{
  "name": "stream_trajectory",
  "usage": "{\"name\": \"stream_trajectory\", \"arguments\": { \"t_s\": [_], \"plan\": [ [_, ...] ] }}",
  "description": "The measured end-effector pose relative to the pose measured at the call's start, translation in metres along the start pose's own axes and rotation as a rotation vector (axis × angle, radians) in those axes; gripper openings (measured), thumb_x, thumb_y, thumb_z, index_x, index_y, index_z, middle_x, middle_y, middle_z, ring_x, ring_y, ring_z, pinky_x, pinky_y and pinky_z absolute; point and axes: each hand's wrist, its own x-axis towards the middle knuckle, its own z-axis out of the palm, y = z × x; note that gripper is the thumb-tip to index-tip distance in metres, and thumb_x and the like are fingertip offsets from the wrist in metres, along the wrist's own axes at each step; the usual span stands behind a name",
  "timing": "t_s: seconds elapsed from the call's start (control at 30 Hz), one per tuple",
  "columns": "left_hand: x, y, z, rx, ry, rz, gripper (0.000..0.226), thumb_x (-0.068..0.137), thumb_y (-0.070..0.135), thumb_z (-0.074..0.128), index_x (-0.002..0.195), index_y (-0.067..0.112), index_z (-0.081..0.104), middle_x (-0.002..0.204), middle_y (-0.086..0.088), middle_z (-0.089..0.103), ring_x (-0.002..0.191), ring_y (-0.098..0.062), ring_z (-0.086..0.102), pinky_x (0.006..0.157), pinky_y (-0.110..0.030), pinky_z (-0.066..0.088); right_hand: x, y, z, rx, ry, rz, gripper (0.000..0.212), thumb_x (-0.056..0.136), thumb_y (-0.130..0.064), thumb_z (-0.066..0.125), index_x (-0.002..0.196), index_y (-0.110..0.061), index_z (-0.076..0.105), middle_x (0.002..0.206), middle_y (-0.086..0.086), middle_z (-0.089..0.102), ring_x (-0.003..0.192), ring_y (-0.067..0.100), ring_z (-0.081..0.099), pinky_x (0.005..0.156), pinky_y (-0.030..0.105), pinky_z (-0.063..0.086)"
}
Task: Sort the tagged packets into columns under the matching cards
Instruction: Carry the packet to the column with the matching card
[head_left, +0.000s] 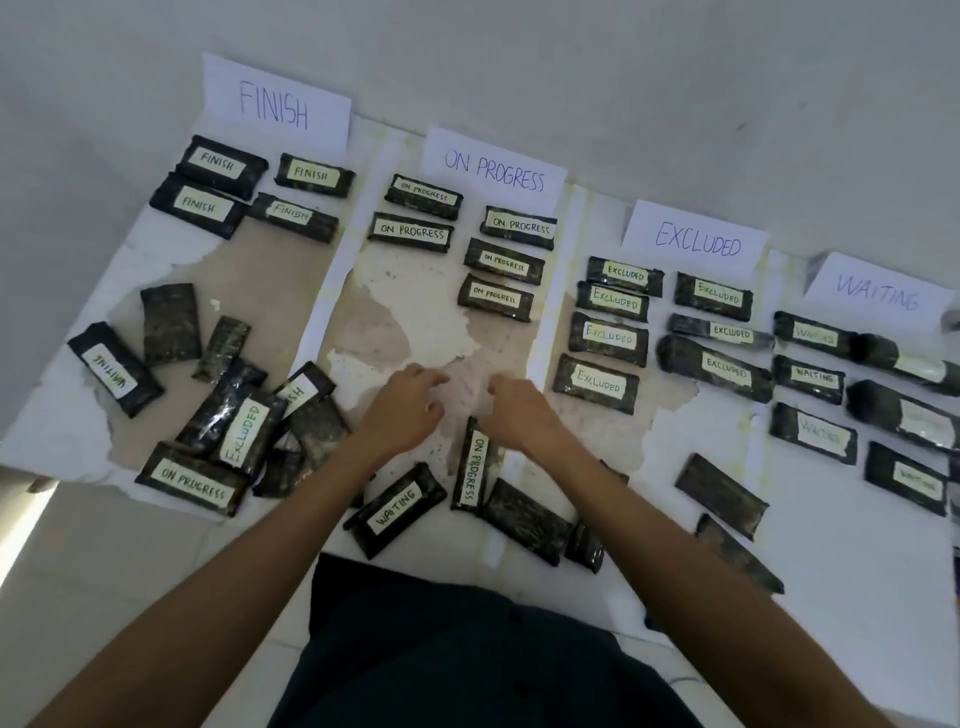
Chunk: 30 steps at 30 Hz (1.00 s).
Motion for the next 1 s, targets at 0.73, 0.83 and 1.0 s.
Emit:
{"name": "stream_trajectory", "arguments": {
  "t_s": [0.73,0.83,1.0],
  "plan": [
    [-0.008,-0.047,-0.069,-0.148,0.104,-0.025,0.041,0.088,0.009,0.054,0.129,0.012,0.05,0.124,-0.009,0.051,0.112,-0.022,0.051,0.093,-0.027,0.04,0.027,-0.085,0.024,-0.141,0.377,-0.153,0.034,0.083,-0.003,0.051,0.117,-0.002,0.048,0.113,0.018,0.053,0.102,0.034,0.047,0.079,0.041,0.041],
    [0.022,-0.063,-0.097,-0.101,0.097,-0.025,0.046,0.088,0.012,0.053,0.133,0.013,0.046,0.132,-0.01,0.047,0.122,-0.025,0.045,0.102,-0.035,0.038,0.064,-0.106,-0.002,-0.194,0.387,-0.218,0.036,0.08,0.003,0.054,0.116,-0.001,0.052,0.113,0.018,0.049,0.099,0.035,0.049,0.078,0.042,0.045],
    [0.074,-0.091,-0.134,-0.033,0.044,-0.046,0.052,0.088,0.013,0.052,0.138,0.011,0.039,0.14,-0.012,0.04,0.13,-0.029,0.037,0.107,-0.04,0.032,0.124,-0.137,-0.031,-0.258,0.365,-0.229,0.038,0.079,0.008,0.053,0.116,0.002,0.053,0.115,0.02,0.047,0.098,0.038,0.052,0.079,0.047,0.049]
  ]
}}
